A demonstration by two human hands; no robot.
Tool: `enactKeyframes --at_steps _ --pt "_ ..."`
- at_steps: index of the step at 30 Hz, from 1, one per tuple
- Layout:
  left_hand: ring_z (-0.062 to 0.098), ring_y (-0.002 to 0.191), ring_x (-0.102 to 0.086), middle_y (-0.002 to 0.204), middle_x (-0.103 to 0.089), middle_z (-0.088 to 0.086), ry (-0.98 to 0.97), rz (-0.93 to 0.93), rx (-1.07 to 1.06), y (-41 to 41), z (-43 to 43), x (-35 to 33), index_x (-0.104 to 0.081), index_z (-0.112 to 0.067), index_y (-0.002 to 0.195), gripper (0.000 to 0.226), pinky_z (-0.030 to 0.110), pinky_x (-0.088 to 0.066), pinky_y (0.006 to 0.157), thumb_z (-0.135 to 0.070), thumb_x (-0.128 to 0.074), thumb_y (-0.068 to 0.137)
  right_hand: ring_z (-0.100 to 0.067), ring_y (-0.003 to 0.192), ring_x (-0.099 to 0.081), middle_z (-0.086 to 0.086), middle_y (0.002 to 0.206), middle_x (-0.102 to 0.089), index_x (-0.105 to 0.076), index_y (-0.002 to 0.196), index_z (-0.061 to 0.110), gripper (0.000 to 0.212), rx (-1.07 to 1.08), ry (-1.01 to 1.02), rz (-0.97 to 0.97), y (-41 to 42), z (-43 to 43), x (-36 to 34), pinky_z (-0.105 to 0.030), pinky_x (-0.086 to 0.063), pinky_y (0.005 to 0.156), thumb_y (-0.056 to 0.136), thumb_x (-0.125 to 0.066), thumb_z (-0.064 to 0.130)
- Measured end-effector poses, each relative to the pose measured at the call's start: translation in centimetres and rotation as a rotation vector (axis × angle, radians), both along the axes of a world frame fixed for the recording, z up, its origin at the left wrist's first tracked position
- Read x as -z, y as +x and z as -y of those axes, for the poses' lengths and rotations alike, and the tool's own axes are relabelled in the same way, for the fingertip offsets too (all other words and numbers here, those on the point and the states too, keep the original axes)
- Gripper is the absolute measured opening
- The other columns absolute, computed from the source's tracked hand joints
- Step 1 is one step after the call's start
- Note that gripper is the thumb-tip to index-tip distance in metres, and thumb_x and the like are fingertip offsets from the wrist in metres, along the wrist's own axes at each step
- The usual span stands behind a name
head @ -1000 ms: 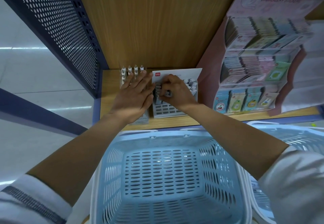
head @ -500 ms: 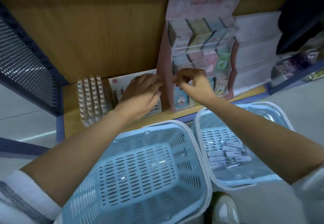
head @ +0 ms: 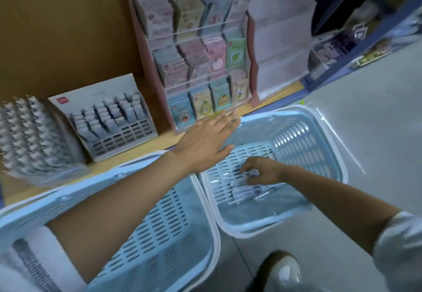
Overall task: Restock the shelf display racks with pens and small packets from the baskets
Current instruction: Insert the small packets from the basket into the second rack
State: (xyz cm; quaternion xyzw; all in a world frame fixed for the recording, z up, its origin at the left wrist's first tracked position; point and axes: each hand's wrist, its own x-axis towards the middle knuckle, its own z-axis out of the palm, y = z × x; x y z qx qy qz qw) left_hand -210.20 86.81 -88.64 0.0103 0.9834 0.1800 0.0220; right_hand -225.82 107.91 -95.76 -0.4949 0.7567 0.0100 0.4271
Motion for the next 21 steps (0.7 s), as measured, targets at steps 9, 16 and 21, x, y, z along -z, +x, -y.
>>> enactKeyframes --at_steps 9,16,21 --pt "0.017 0.149 -0.014 0.163 -0.006 -0.005 0.006 -0.039 -0.020 0.5 -0.2 -0.2 -0.007 -0.021 0.156 0.064 0.039 -0.026 0.116 -0.046 -0.025 0.100 -0.018 0.089 -0.050 0.002 0.094 -0.055 -0.055 0.118 0.017 0.064 -0.178 0.088 0.061 0.3 0.2 2.2 -0.030 -0.044 0.080 0.070 -0.075 0.056" --pt "0.015 0.148 -0.015 0.164 -0.004 -0.008 -0.016 -0.032 -0.029 0.5 -0.2 -0.2 -0.003 -0.024 0.156 0.064 0.039 -0.030 0.114 -0.046 -0.029 0.102 -0.016 0.091 -0.052 0.002 0.102 -0.053 -0.050 0.117 0.021 0.056 -0.163 0.183 0.199 0.8 0.3 2.3 -0.033 -0.046 0.083 0.074 -0.077 0.045" --pt "0.015 0.148 -0.015 0.163 -0.004 -0.008 -0.008 -0.034 -0.021 0.5 -0.2 -0.1 -0.004 -0.025 0.156 0.064 0.041 -0.029 0.115 -0.047 -0.028 0.102 -0.019 0.086 -0.051 -0.004 0.097 -0.055 -0.054 0.099 0.014 0.040 -0.229 0.248 0.184 1.4 0.1 2.3 -0.034 -0.042 0.076 0.081 -0.070 0.047"
